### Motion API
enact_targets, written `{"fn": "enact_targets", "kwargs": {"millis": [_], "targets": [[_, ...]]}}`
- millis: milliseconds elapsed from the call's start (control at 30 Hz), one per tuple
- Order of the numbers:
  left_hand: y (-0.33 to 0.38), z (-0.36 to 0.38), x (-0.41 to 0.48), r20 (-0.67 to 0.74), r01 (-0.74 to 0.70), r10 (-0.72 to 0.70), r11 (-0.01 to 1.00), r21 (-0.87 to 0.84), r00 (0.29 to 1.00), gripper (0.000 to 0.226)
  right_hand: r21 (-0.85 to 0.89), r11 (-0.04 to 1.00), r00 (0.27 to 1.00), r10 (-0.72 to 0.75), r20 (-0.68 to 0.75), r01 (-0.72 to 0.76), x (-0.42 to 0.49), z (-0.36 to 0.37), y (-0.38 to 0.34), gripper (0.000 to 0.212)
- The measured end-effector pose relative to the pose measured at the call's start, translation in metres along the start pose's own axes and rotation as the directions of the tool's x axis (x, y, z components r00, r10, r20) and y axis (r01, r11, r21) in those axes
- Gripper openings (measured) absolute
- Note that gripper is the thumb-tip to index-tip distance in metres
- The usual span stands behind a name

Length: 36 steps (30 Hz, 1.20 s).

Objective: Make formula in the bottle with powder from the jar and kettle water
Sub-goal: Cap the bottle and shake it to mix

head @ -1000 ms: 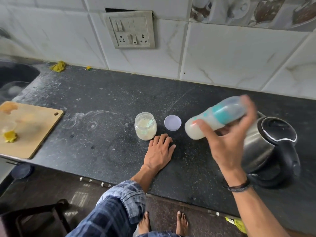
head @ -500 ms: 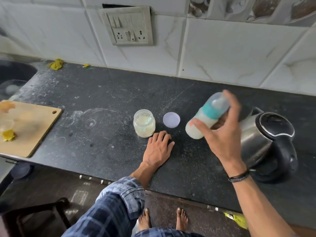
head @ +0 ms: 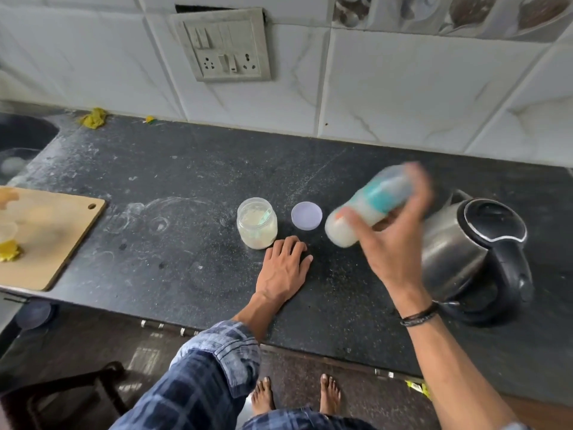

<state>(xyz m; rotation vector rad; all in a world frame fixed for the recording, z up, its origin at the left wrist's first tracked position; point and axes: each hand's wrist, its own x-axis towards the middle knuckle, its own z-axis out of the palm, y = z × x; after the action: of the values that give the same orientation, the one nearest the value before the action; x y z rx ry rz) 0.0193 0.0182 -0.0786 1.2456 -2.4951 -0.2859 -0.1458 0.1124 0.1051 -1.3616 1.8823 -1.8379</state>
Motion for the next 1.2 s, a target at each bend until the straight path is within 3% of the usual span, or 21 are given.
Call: {"fn": "enact_targets", "kwargs": {"millis": [67,133,200,333,467,500,600,633,700,767,800,900,933,1000,1067,1200], "targets": [[0.0,0.0,0.0,-0.006,-0.005,0.005,1.0,-0.015,1.0,0.03,-0.073,0.995,0.995,0.072,0.069,-0.067,-0.007,-0.001,0.003,0.098],[0.0,-0.001,0.001,-0.009,-0.002,0.002,1.0,-0.013,1.0,0.029,0.087,0.996,0.996,0.019,-0.085,-0.012,-0.009,-0.001,-0.002,0.1],[0.001,-0.003,0.001,-0.004,-0.005,0.005,1.0,-0.006,1.0,0.029,0.104,0.993,0.986,-0.043,-0.161,0.061,-0.009,0.002,-0.003,0.102],[0.001,-0.003,0.0,0.016,0.002,-0.001,1.0,-0.001,1.0,0.031,-0.104,0.991,0.993,0.094,0.069,-0.087,-0.007,-0.001,0.0,0.098],[0.002,-0.004,0.001,0.021,0.002,-0.002,1.0,-0.001,1.0,0.031,0.111,0.989,0.979,-0.08,-0.185,0.102,-0.003,-0.006,-0.009,0.1],[0.002,-0.005,0.001,0.022,0.0,0.0,1.0,-0.002,1.0,0.031,0.089,0.989,0.979,-0.101,-0.176,0.118,-0.002,-0.005,-0.009,0.101],[0.001,-0.004,0.0,0.023,0.002,-0.002,1.0,-0.004,1.0,0.032,-0.095,0.994,0.996,0.067,0.059,-0.061,-0.001,-0.001,-0.006,0.098],[0.002,-0.004,0.0,0.021,-0.001,0.001,1.0,-0.009,1.0,0.032,-0.083,0.994,0.994,0.078,0.076,-0.072,-0.002,-0.003,-0.007,0.098],[0.003,-0.004,0.001,0.009,-0.002,0.002,1.0,-0.005,1.0,0.031,0.092,0.996,0.998,-0.017,-0.056,0.022,0.0,-0.004,-0.013,0.099],[0.003,-0.005,0.001,0.007,-0.004,0.004,1.0,-0.006,1.0,0.031,0.151,0.979,0.978,-0.113,-0.176,0.14,0.003,-0.002,-0.016,0.1],[0.002,-0.004,0.0,0.01,-0.004,0.004,1.0,-0.007,1.0,0.031,0.124,0.984,0.98,-0.11,-0.164,0.132,0.003,-0.001,-0.015,0.1],[0.0,-0.002,0.0,0.01,-0.001,0.001,1.0,-0.015,1.0,0.032,-0.086,0.996,0.998,0.015,0.061,-0.01,0.0,-0.004,-0.011,0.099],[0.0,-0.002,0.0,0.01,-0.003,0.003,1.0,-0.017,1.0,0.032,-0.066,0.998,0.998,-0.013,0.055,0.017,-0.001,-0.008,-0.012,0.099],[0.001,-0.001,0.001,0.006,-0.004,0.004,1.0,-0.006,1.0,0.032,0.108,0.984,0.986,-0.128,-0.105,0.139,0.002,-0.012,-0.014,0.1],[0.0,-0.002,0.001,0.007,-0.008,0.008,1.0,-0.005,1.0,0.032,0.141,0.965,0.962,-0.194,-0.193,0.223,0.005,-0.01,-0.013,0.1],[-0.001,0.0,0.001,-0.005,-0.015,0.015,1.0,-0.014,1.0,0.032,-0.046,0.998,0.999,-0.032,0.006,0.032,0.006,-0.007,-0.012,0.097]]}}
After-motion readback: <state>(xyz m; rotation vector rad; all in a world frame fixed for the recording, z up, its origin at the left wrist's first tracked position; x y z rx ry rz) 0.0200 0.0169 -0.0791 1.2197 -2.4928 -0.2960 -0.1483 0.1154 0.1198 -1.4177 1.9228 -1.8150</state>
